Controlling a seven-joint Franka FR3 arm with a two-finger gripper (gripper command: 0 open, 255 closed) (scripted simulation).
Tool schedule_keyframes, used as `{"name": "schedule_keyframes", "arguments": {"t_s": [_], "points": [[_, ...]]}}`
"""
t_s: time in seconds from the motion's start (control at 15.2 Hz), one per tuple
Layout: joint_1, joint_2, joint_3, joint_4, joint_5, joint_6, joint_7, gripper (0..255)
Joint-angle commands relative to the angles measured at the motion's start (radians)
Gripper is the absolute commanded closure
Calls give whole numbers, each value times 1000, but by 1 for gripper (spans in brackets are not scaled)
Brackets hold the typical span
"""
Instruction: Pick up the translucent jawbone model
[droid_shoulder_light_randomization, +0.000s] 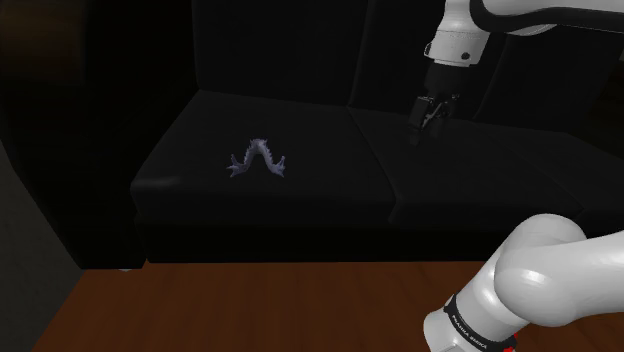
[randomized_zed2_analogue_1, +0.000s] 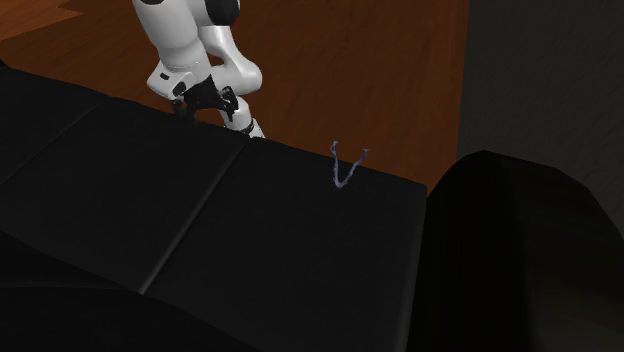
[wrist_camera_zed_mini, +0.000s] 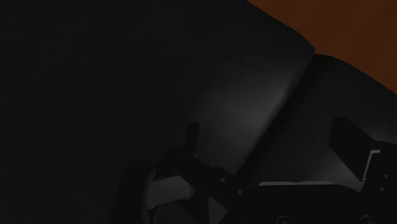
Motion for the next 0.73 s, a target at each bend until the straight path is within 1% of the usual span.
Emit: {"name": "schedule_keyframes", "arguments": {"t_s": [0.0,0.33,0.66], "points": [[0,0,0,0,0,0,0,0],[38,73,81,19,90,67,108,0],[72,168,158,66,163,137,209,0]]}}
